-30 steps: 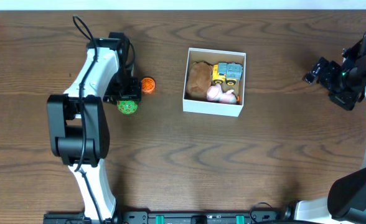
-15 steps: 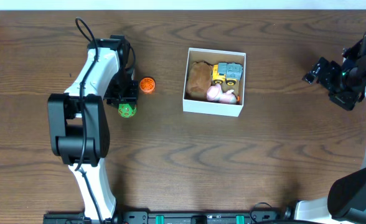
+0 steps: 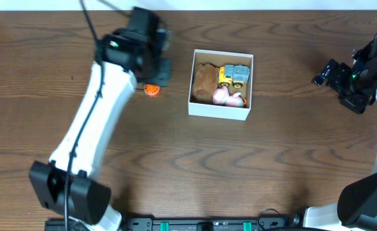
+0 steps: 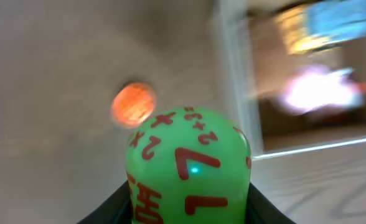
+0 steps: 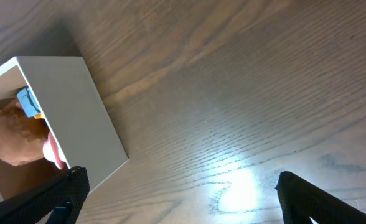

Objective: Pack container
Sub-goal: 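Carry the green ball into the box and release it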

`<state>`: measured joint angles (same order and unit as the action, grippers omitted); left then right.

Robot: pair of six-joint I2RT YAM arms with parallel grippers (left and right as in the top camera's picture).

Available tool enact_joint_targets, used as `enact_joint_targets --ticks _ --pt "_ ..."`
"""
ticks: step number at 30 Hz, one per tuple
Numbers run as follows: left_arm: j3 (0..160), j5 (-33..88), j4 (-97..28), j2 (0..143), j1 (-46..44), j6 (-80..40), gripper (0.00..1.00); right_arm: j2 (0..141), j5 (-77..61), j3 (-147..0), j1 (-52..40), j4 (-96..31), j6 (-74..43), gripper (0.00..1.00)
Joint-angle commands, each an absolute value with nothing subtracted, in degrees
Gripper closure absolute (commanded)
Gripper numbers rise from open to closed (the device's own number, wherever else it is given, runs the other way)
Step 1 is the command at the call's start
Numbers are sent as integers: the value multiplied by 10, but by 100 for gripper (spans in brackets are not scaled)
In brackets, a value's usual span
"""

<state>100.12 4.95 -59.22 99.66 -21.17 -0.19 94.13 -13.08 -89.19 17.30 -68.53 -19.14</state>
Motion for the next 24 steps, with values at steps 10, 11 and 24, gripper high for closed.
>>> enact_joint_targets --ticks 10,11,24 --pt "1004 28 -509 1114 -337 -16 61 933 -129 -892 176 -691 -201 1" --pt "1004 28 -509 1124 -336 -16 61 933 -129 -892 176 -691 -201 1" --pt "1006 28 -505 1155 -331 -32 21 933 -129 -892 176 -695 -201 1"
